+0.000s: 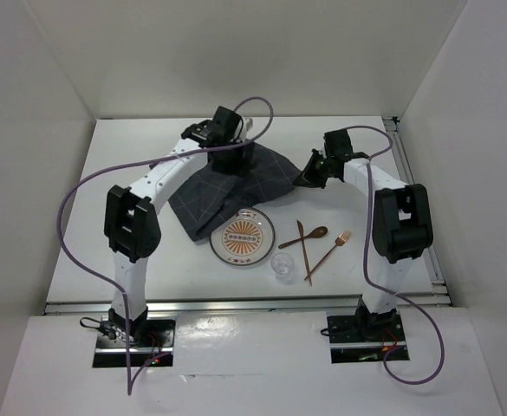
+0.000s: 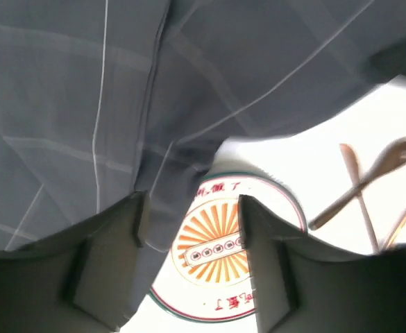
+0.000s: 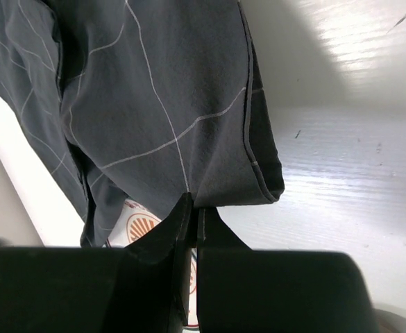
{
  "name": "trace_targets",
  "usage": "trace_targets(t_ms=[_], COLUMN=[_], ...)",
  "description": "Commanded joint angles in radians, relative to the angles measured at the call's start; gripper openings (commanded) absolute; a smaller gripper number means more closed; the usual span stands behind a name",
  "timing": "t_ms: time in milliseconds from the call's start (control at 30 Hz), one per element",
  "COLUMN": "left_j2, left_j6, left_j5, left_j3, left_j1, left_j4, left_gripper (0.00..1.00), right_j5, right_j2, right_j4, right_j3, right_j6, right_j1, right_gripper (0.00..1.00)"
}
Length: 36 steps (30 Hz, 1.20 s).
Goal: Set the dinner table for one person
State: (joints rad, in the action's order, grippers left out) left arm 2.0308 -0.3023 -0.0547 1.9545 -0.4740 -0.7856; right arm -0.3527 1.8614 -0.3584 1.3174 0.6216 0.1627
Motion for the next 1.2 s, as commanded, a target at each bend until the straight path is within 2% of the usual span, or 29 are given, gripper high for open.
trace_targets(t_ms=[0, 100, 300, 500, 633, 733, 833, 867, 900, 1000, 1133, 1167], left_j2=[0.029, 0.043, 0.084, 0.129, 0.164, 0.186, 0.186, 0.186, 0.186, 0.195, 0.142, 0.099], left_j6=[0.002, -0.011, 0.000, -0.020, -0.020, -0.020, -0.029, -0.029, -0.029, -0.040, -0.078, -0.101], left_j5=[0.120, 0.199, 0.185, 0.227, 0.249, 0.260, 0.269, 0.269, 0.269, 0.259, 0.219, 0.172], left_j3=[-0.032, -0.060, -0.103, -0.092, -0.057, -0.037, -0.028, -0.028, -0.016, 0.004, -0.015, -0.029], left_j1=[-0.006, -0.018, -0.018, -0.009, -0.009, 0.000, 0.011, 0.021, 0.021, 0.058, 0.156, 0.184], left_j4=[0.010, -0.003, 0.028, 0.028, 0.028, 0.028, 0.028, 0.028, 0.028, 0.003, -0.009, 0.006], left_gripper=[0.87, 0.87, 0.79, 0.72, 0.64, 0.64, 0.53, 0.45, 0.30, 0.00, 0.00, 0.00], right_j5=[-0.026, -0.035, -0.054, -0.063, -0.063, -0.063, -0.072, -0.072, -0.072, -0.072, -0.072, -0.072], right_j2=[-0.010, -0.010, -0.019, -0.019, -0.019, -0.019, -0.019, -0.019, -0.019, -0.010, -0.010, -0.010], right_j4=[0.027, 0.036, 0.045, 0.045, 0.045, 0.045, 0.045, 0.045, 0.045, 0.045, 0.045, 0.045], right_j3=[0.002, -0.007, -0.017, -0.017, -0.017, -0.017, -0.017, -0.007, -0.007, 0.002, 0.002, 0.002], right_j6=[-0.017, -0.026, -0.026, -0.026, -0.026, -0.026, -0.026, -0.026, -0.026, -0.026, -0.026, -0.026], right_j1=[-0.023, -0.023, -0.032, -0.032, -0.032, -0.032, -0.032, -0.032, -0.032, -0.032, -0.032, -0.032], right_gripper=[0.00, 0.00, 0.00, 0.00, 0.00, 0.00, 0.00, 0.00, 0.00, 0.00, 0.00, 0.00])
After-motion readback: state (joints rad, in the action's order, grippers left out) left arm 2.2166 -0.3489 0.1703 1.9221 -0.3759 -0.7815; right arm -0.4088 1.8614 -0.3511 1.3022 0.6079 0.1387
